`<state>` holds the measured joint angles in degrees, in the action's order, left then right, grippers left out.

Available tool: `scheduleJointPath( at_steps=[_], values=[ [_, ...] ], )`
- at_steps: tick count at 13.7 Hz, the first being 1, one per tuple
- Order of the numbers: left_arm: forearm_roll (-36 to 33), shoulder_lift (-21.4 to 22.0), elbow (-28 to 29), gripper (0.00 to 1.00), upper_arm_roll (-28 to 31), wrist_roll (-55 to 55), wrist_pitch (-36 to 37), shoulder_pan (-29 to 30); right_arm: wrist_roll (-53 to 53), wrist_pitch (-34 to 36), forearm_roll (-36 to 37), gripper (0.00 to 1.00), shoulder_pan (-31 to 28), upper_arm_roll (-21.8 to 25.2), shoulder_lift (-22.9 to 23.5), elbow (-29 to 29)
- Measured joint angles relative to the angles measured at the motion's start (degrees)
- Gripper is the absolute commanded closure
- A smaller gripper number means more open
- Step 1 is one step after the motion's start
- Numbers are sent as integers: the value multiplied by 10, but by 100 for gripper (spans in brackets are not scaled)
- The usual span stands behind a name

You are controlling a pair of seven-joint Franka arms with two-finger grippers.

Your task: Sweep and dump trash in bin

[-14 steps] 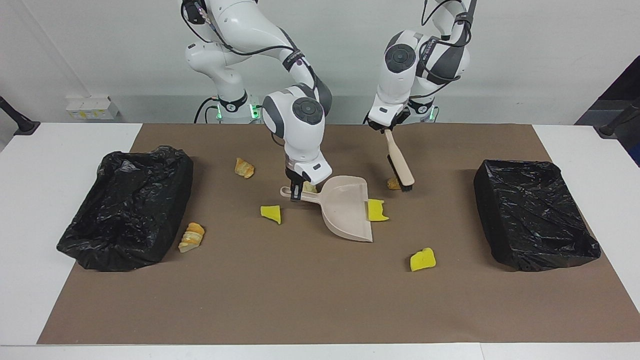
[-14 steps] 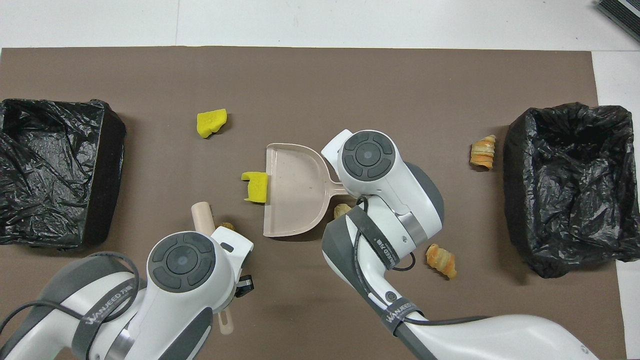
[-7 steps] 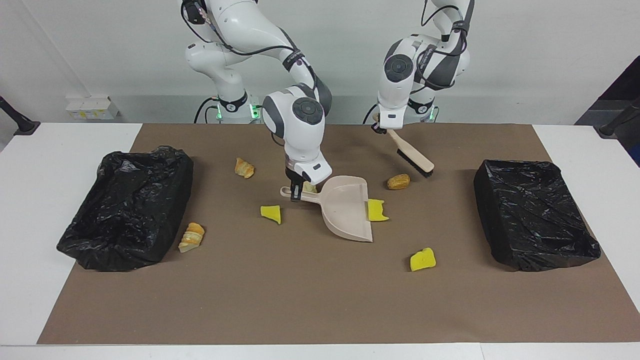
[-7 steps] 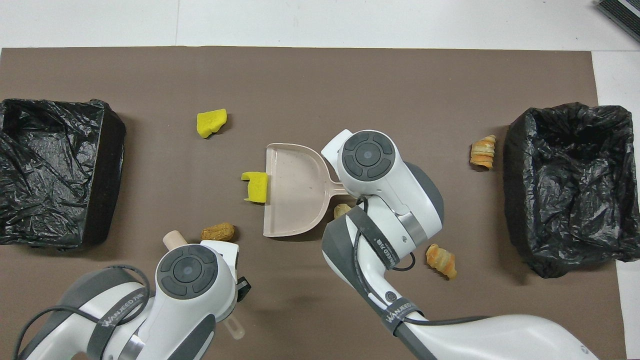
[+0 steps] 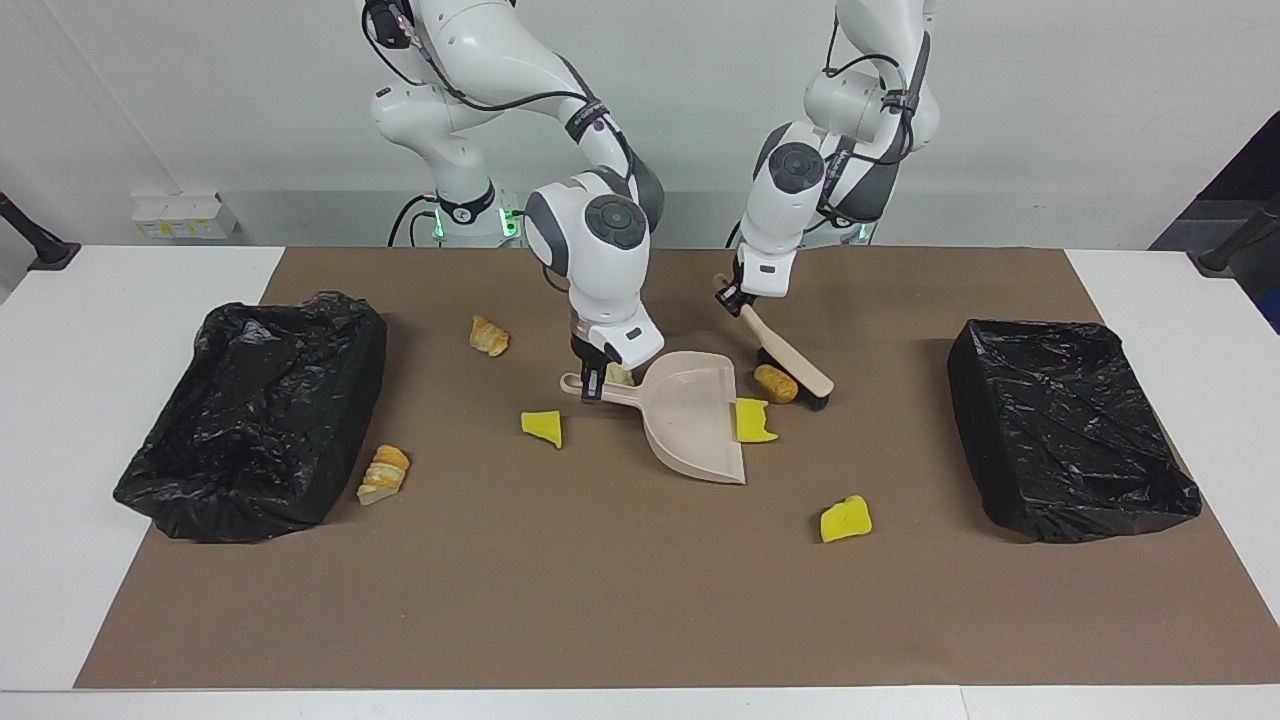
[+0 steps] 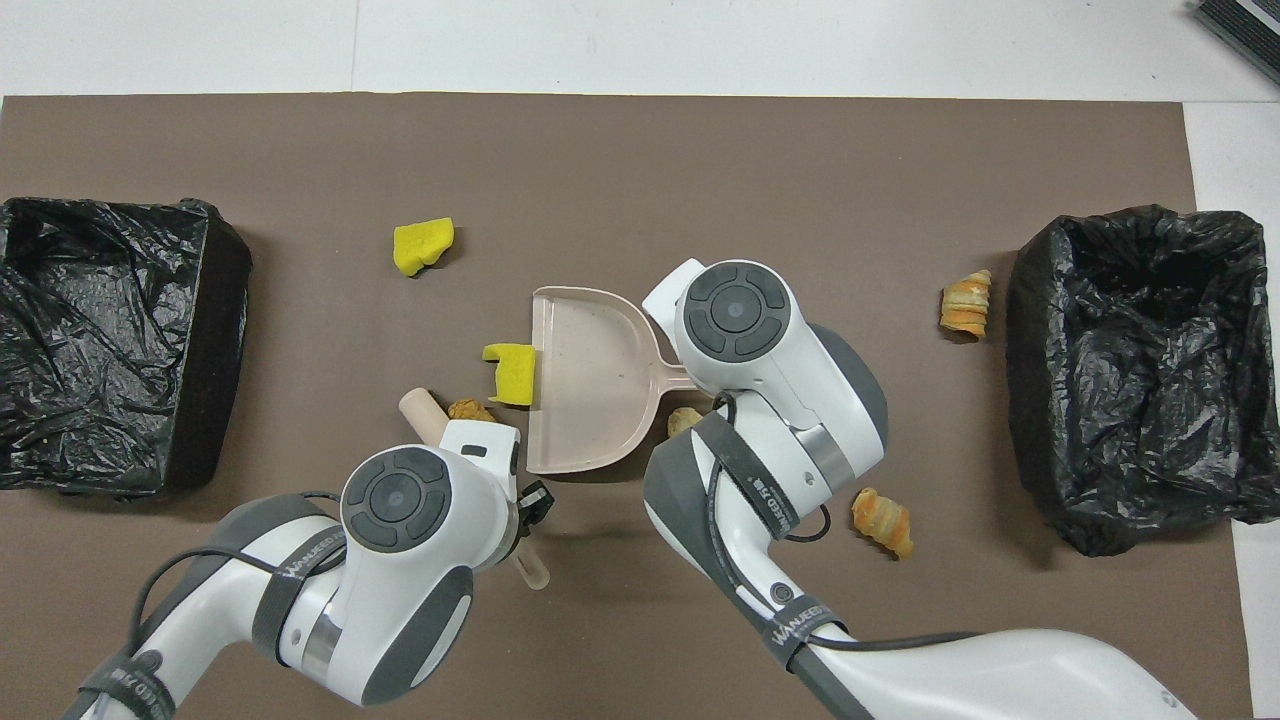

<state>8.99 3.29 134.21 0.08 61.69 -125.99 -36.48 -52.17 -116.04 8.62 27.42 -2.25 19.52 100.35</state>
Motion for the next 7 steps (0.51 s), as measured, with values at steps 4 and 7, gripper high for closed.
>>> scheduleJointPath(
  at_steps=[4, 7],
  values=[
    [0, -24, -15, 100, -9, -122, -42, -4, 0, 0, 0, 100, 0, 0, 0, 0],
    [1, -26, -32, 100, -17, -211, -49, -33, 0, 0, 0, 100, 0, 0, 0, 0]
  ],
)
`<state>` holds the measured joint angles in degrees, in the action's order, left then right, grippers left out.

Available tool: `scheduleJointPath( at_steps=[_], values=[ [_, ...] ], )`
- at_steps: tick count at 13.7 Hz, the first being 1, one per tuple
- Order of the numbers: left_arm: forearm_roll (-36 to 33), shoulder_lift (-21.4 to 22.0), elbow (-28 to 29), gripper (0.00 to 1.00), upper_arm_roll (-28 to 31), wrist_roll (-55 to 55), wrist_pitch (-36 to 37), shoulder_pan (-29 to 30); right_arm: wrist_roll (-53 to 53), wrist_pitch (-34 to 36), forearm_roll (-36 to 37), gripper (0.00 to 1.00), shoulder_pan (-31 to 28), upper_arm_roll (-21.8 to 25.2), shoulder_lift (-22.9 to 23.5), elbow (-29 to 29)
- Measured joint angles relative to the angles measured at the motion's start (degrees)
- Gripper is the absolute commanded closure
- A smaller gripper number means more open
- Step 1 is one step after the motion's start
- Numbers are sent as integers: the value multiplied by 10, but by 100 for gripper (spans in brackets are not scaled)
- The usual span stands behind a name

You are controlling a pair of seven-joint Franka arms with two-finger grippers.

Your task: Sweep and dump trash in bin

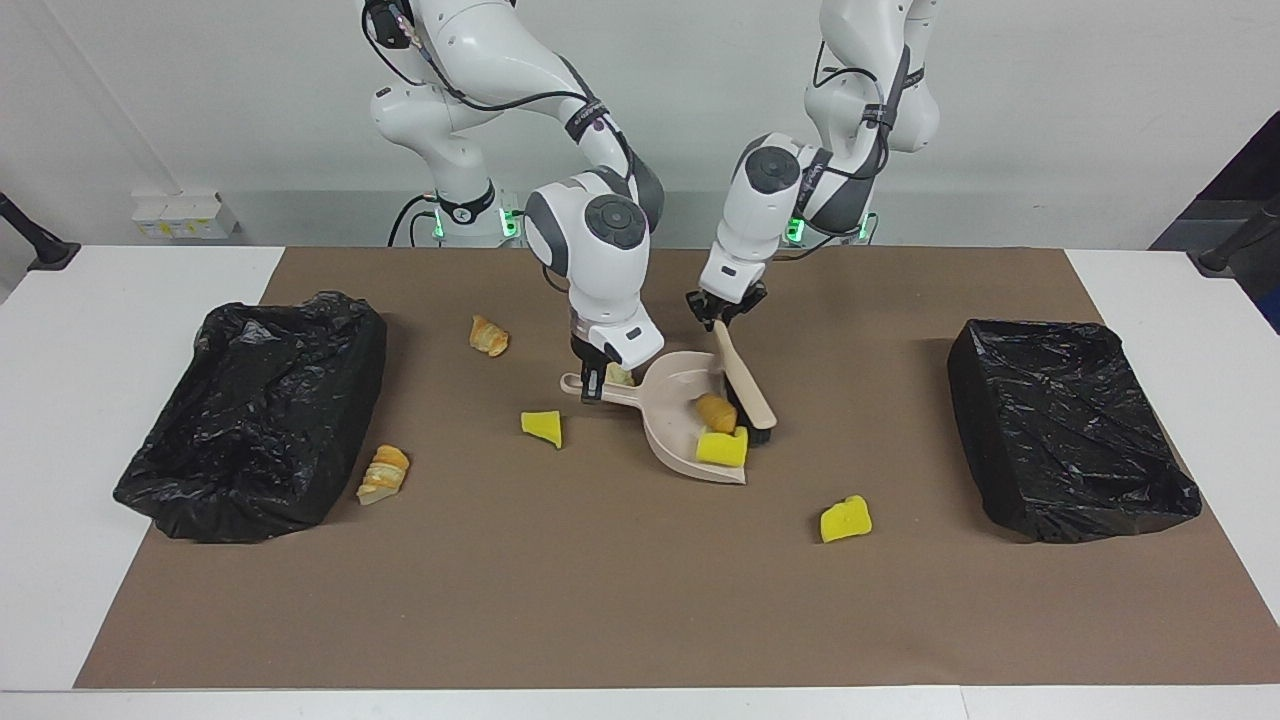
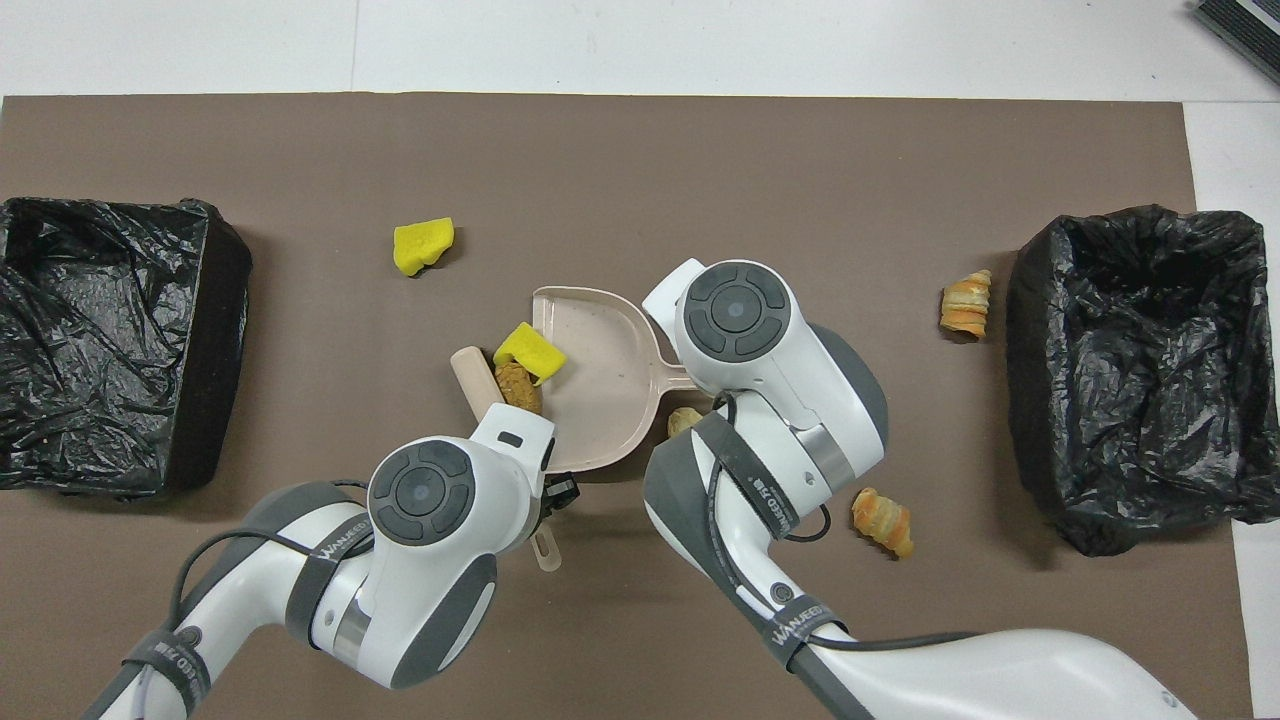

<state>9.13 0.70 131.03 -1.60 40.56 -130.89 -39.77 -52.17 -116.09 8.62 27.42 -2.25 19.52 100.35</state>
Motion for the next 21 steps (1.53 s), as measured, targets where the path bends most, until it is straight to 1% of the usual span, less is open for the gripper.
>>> scheduleJointPath(
  at_steps=[3, 6, 8, 10, 11, 13, 15, 17, 19, 21],
  values=[
    [0, -1, -17, 100, -8, -46, 8, -19, 0, 0, 0, 100, 0, 0, 0, 0],
    [0, 6, -29, 100, 3, -101, 63, -9, 0, 0, 0, 100, 0, 0, 0, 0],
    [-19, 14, -42, 100, 10, -169, 96, 34, 0, 0, 0, 100, 0, 0, 0, 0],
    [-58, 15, -63, 100, 15, -241, 125, 89, 0, 0, 0, 100, 0, 0, 0, 0],
    [-79, 11, -73, 100, 16, -282, 128, 116, 0, 0, 0, 100, 0, 0, 0, 0],
    [-109, -7, -101, 100, 17, -362, 128, 173, 0, 0, 0, 100, 0, 0, 0, 0],
    [-143, -39, -144, 100, 18, -430, 128, 231, 0, 0, 0, 100, 0, 0, 0, 0],
    [-158, -76, -188, 100, 19, -484, 128, 279, 0, 0, 0, 100, 0, 0, 0, 0],
    [-176, -110, -217, 100, 18, -528, 128, 309, 0, 0, 0, 100, 0, 0, 0, 0],
    [-192, -134, -241, 100, 18, -552, 127, 318, 0, 0, 0, 100, 0, 0, 0, 0]
  ],
)
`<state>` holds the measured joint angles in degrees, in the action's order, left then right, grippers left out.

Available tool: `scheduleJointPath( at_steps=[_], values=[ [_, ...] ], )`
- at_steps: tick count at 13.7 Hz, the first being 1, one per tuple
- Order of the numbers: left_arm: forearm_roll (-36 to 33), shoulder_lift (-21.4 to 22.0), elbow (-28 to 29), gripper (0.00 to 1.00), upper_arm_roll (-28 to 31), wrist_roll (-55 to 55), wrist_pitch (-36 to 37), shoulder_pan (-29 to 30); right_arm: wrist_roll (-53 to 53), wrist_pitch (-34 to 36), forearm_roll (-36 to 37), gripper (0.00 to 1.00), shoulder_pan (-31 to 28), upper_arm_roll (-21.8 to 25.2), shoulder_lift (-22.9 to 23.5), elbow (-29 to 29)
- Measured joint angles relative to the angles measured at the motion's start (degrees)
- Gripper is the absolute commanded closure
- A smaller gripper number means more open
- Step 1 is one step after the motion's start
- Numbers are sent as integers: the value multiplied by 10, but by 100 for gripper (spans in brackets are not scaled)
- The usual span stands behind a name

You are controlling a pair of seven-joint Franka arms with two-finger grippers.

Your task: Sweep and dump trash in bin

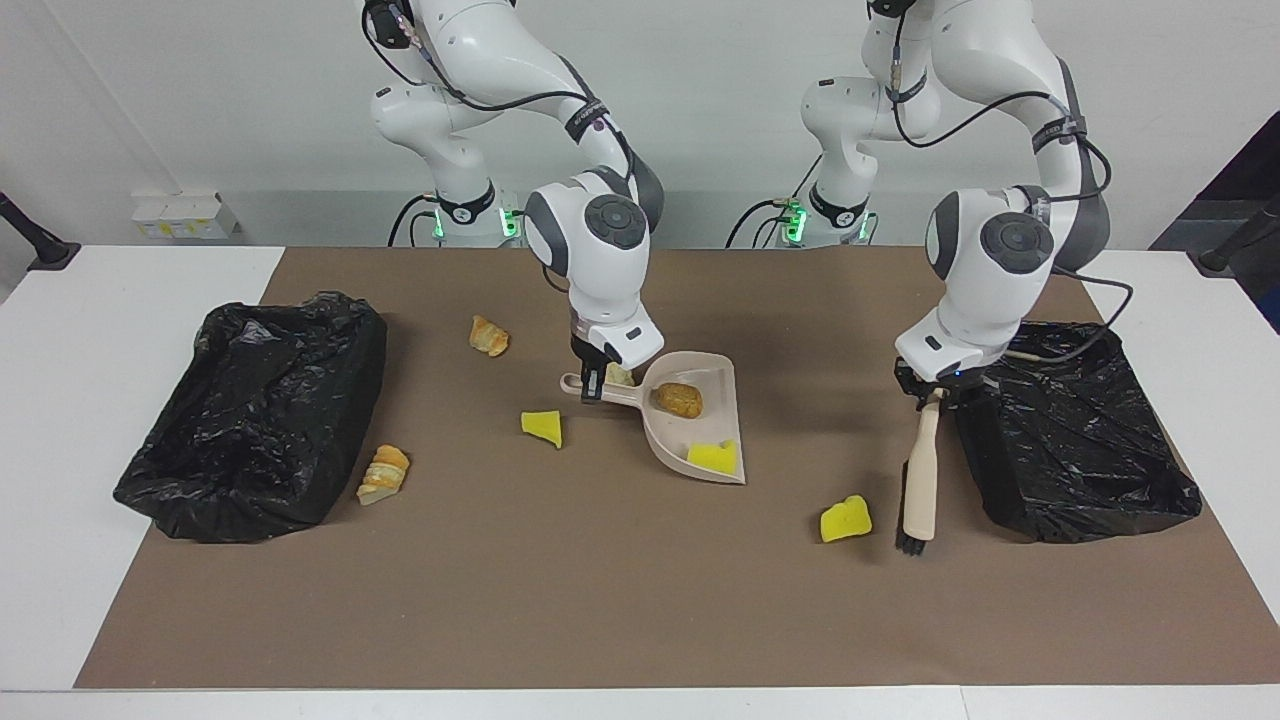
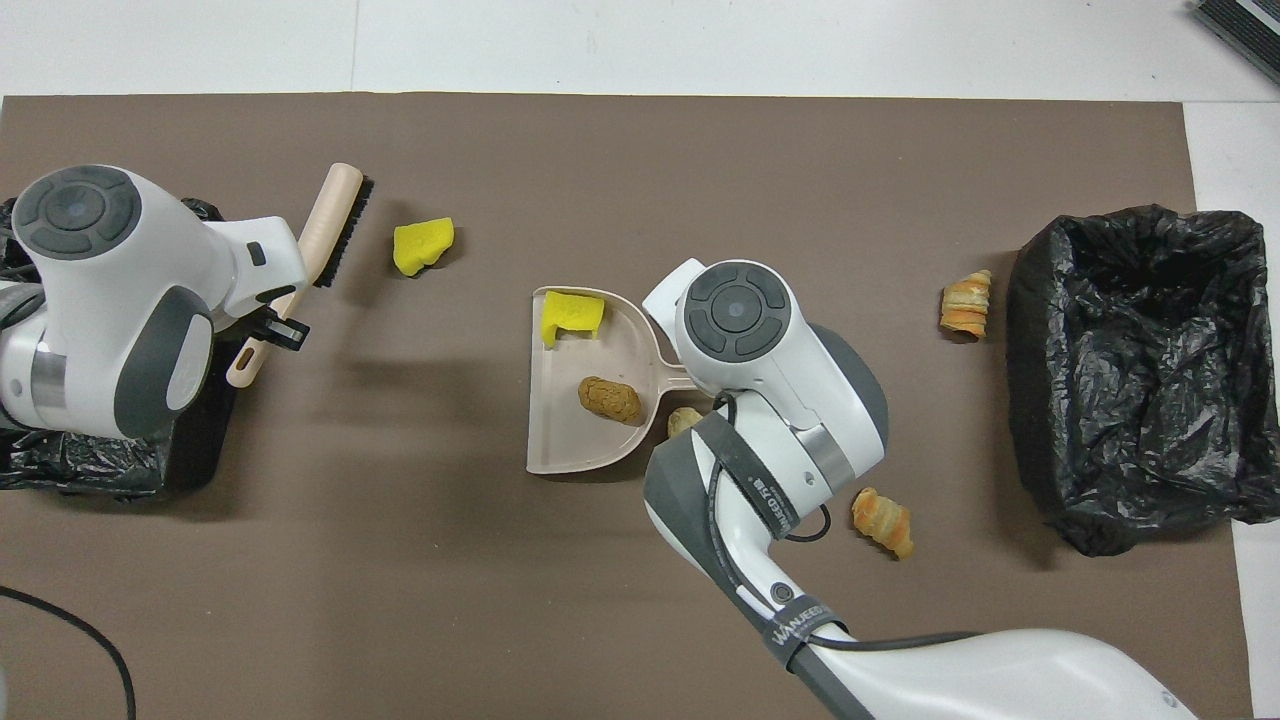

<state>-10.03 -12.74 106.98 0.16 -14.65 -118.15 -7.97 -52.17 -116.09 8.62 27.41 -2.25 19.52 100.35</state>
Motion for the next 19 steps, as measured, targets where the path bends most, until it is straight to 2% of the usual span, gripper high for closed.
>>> scheduleJointPath(
  at_steps=[4, 10, 14, 19],
  values=[
    [-6, -35, -23, 100, -5, -68, -1, 0, 0, 0, 0, 100, 0, 0, 0, 0],
    [-6, -36, -3, 100, -15, -93, -2, -21, 0, 0, 0, 100, 0, 0, 0, 0],
    [-5, -1, 59, 100, -17, -91, -3, -47, 0, 0, 0, 100, -1, 0, 0, 0],
    [13, 56, 137, 100, -21, 2, -4, -146, 0, 0, 0, 100, -3, 0, 0, 1]
  ],
)
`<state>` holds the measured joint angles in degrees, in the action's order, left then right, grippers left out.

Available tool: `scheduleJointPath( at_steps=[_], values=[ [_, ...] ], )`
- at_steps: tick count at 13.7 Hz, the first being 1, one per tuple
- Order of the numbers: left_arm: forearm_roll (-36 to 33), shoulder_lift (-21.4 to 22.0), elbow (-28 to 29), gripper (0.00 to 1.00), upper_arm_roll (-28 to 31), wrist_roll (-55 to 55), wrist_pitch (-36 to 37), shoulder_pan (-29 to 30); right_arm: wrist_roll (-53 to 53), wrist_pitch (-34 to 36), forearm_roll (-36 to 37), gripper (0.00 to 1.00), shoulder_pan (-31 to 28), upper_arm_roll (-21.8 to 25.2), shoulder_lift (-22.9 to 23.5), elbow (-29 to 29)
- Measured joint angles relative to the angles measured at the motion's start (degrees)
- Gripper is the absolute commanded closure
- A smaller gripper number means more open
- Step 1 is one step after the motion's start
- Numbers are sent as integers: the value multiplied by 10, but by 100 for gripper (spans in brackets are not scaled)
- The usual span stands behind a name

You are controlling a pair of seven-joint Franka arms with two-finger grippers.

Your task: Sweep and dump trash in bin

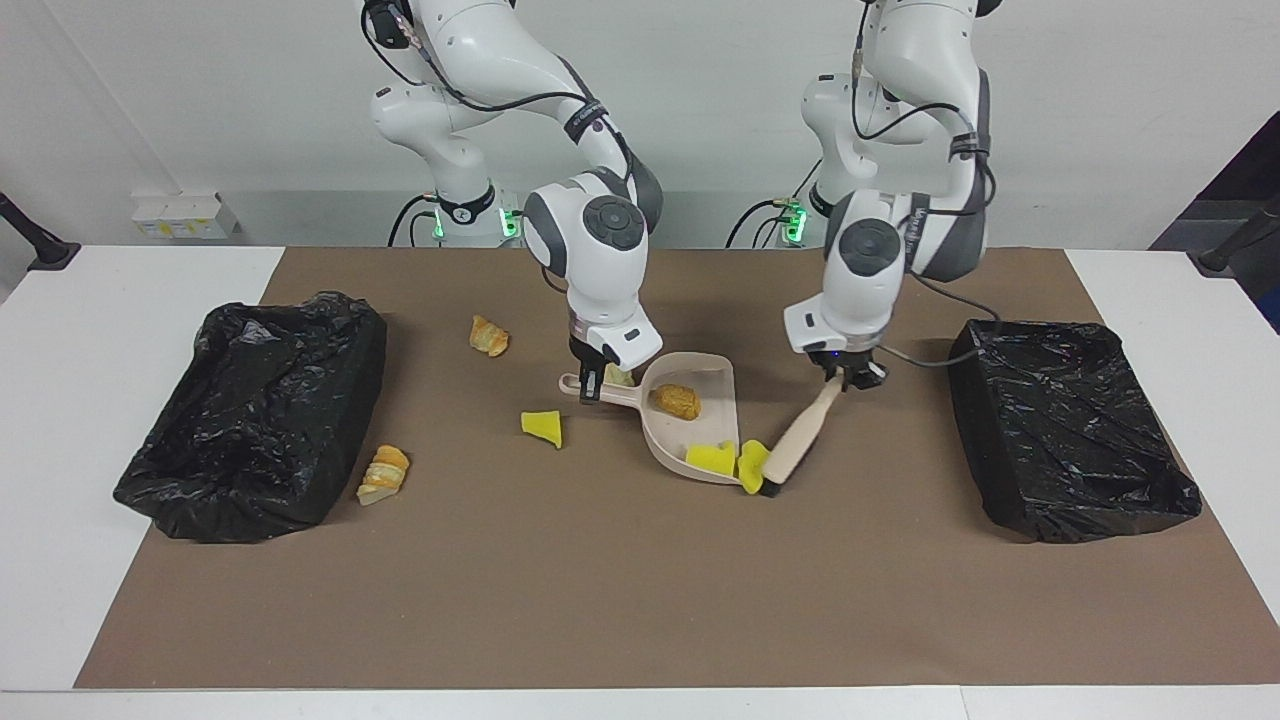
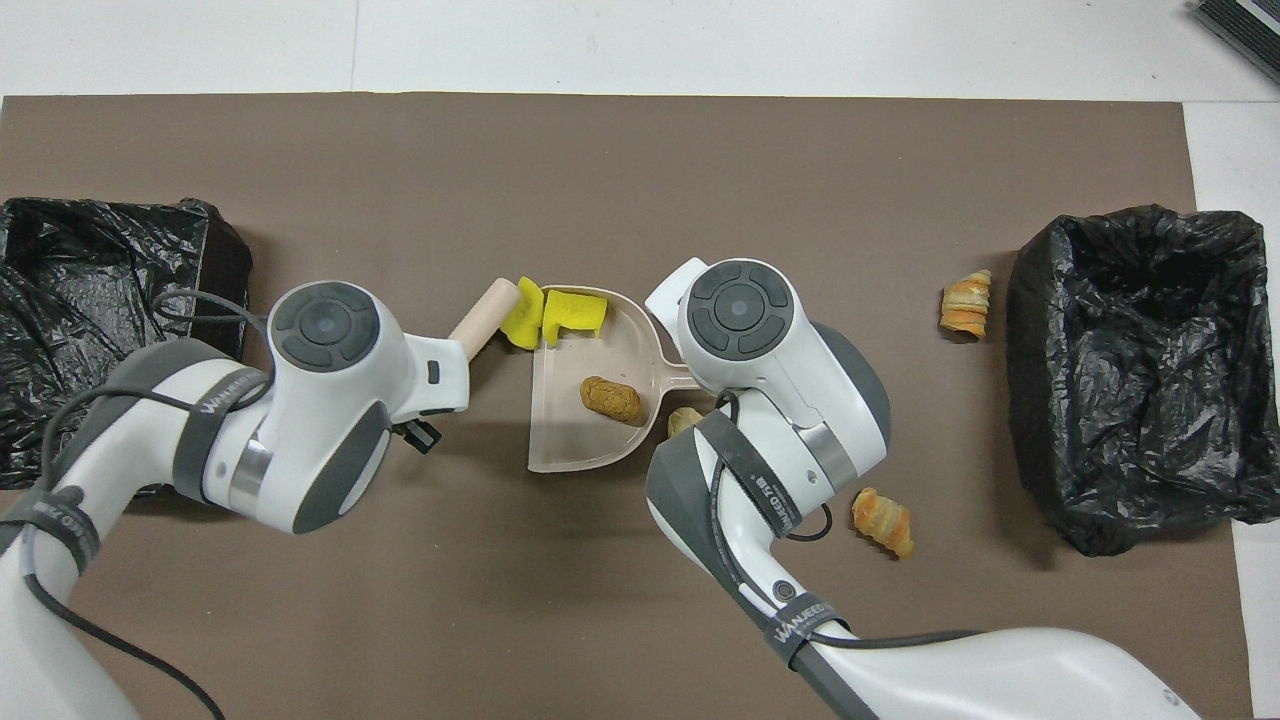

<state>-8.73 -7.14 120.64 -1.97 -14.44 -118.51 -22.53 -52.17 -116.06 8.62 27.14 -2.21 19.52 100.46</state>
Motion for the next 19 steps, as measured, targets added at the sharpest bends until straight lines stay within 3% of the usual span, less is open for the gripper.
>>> scheduleJointPath(
  at_steps=[6, 19],
  values=[
    [59, 32, 25, 100, -2, 129, 17, -110, -1, 0, 0, 100, -5, 0, 0, 1],
    [60, 59, 8, 100, 10, 494, 46, -100, -147, 3, -31, 100, -74, 0, -16, -13]
  ],
)
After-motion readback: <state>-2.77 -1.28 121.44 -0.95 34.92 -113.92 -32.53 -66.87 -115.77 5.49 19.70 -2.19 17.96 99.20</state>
